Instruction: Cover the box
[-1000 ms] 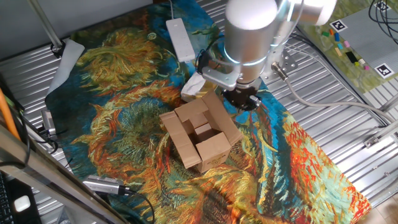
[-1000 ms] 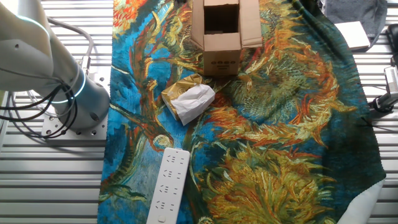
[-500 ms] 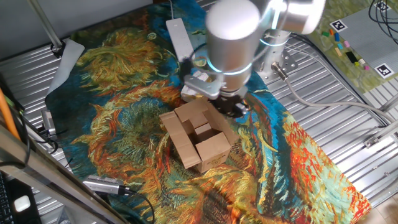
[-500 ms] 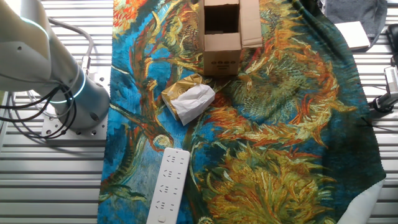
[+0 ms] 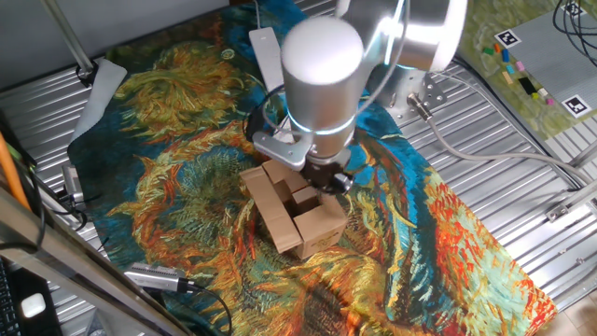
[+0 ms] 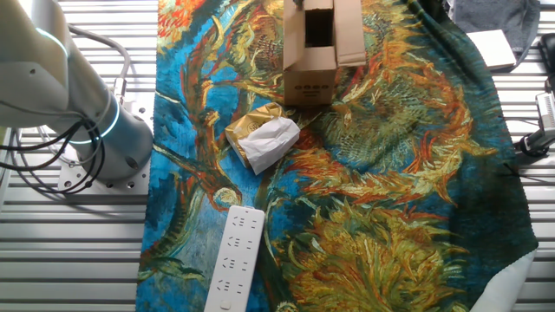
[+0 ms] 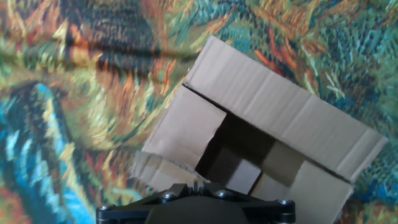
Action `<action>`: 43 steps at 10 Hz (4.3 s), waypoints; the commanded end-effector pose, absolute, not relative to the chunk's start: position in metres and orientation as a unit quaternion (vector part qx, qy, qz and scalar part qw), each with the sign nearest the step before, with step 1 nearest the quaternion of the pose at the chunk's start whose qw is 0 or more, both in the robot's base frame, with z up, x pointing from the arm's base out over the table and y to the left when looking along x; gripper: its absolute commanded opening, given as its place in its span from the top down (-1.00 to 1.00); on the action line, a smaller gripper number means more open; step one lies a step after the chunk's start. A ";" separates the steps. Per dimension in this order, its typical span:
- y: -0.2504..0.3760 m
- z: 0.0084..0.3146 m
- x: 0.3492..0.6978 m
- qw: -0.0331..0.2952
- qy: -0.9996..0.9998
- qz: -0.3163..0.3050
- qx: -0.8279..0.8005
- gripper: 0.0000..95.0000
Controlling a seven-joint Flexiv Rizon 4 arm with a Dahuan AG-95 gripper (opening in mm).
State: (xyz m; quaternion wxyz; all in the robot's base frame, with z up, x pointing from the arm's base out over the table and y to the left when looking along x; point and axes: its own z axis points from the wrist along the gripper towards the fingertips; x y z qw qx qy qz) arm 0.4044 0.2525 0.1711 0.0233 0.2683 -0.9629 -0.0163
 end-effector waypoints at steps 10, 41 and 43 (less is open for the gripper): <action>0.280 0.146 0.419 0.009 -0.968 0.004 0.251 1.00; 0.286 0.137 0.419 -0.022 -0.956 0.014 0.293 1.00; 0.286 0.138 0.419 -0.018 -0.955 0.018 0.295 1.00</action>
